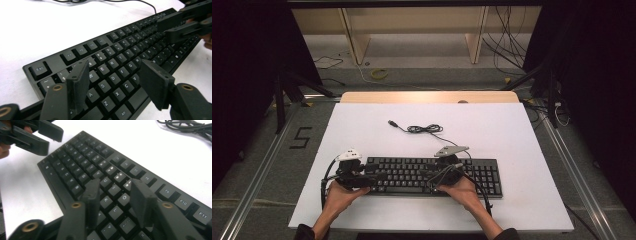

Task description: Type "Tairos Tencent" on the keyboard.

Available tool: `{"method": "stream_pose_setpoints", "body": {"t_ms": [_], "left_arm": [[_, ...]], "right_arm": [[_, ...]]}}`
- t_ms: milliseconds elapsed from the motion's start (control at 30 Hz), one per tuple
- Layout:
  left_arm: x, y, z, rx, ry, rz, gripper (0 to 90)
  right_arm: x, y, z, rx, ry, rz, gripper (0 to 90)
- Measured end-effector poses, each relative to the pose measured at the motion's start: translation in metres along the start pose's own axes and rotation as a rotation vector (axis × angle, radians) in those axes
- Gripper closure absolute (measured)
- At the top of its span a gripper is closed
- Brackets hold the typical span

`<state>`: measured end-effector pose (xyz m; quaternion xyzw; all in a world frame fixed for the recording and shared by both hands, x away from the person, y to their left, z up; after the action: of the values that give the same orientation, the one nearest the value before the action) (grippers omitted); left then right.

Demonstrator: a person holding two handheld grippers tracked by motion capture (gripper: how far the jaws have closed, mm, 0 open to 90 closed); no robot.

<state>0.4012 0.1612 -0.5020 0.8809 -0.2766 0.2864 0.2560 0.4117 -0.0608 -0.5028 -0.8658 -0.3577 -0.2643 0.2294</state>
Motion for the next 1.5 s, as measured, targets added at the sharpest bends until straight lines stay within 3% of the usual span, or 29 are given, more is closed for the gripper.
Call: {"method": "stream_pose_setpoints", "body": {"t_ms": [267,433,1067,1500], "left_arm": [[-0.001,-0.001,0.000,0.012,-0.016,0.007,46.5],[-0.002,-0.002,0.000,0.013,-0.033,0.012,57.4],[-0.004,-0.004,0.007,0.032,-0.107,0.045,88.2],[-0.005,-0.003,0.020,0.039,-0.163,0.066,89.1]], "right_arm": [[-0.001,-0.003,-0.010,0.011,0.023,0.014,45.4],[-0.002,-0.005,-0.016,0.016,0.047,0.014,41.4],[-0.006,-0.014,-0.021,0.029,0.071,-0.004,36.4],[-0.011,-0.016,-0.024,0.032,0.077,-0.008,35.5]]}}
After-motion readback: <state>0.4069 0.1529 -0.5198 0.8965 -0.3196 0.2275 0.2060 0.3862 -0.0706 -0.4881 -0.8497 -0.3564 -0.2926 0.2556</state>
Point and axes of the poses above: each handheld gripper's, and its own axes: z roughly forward along the jaws, x roughly out of its top, y roughly to its right, the point moved 7 cm from there along z, roughly forward along the jaws, and after that the axes turned 11 degrees about -y, right-handed, at the moved point
